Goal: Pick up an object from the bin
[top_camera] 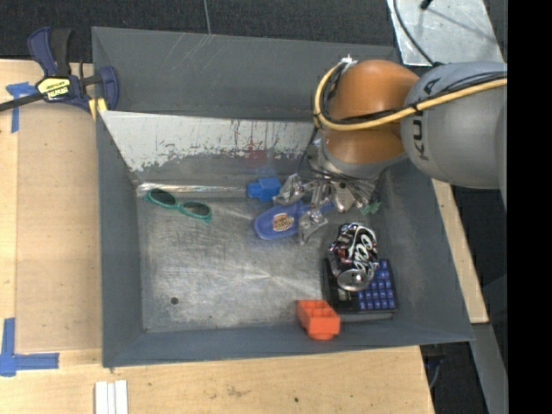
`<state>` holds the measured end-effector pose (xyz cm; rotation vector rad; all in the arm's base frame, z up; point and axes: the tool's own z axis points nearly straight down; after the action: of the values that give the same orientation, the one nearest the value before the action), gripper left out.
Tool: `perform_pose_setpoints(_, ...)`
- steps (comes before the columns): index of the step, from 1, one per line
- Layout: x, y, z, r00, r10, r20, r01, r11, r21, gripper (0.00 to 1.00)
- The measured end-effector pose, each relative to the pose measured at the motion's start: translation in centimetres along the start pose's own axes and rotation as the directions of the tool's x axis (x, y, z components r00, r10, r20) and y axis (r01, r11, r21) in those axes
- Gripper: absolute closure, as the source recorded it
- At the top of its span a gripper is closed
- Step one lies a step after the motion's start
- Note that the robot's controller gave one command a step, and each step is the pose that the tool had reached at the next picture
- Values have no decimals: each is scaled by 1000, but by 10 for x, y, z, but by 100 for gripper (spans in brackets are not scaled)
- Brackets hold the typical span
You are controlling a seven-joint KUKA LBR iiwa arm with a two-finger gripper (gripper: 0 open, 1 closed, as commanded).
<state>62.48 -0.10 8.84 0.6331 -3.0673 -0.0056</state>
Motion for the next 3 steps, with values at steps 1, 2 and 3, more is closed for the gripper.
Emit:
perform_pose_setpoints(1, 0, 0, -15, 1000, 2, 5, -2, 1000, 2, 100)
perform_pose_setpoints(2, 0, -1, -37, 1000, 3, 8, -3, 1000, 4, 100)
perform_pose_setpoints(3, -2, -2, -54, 1000, 3, 15, -3, 1000, 8, 100)
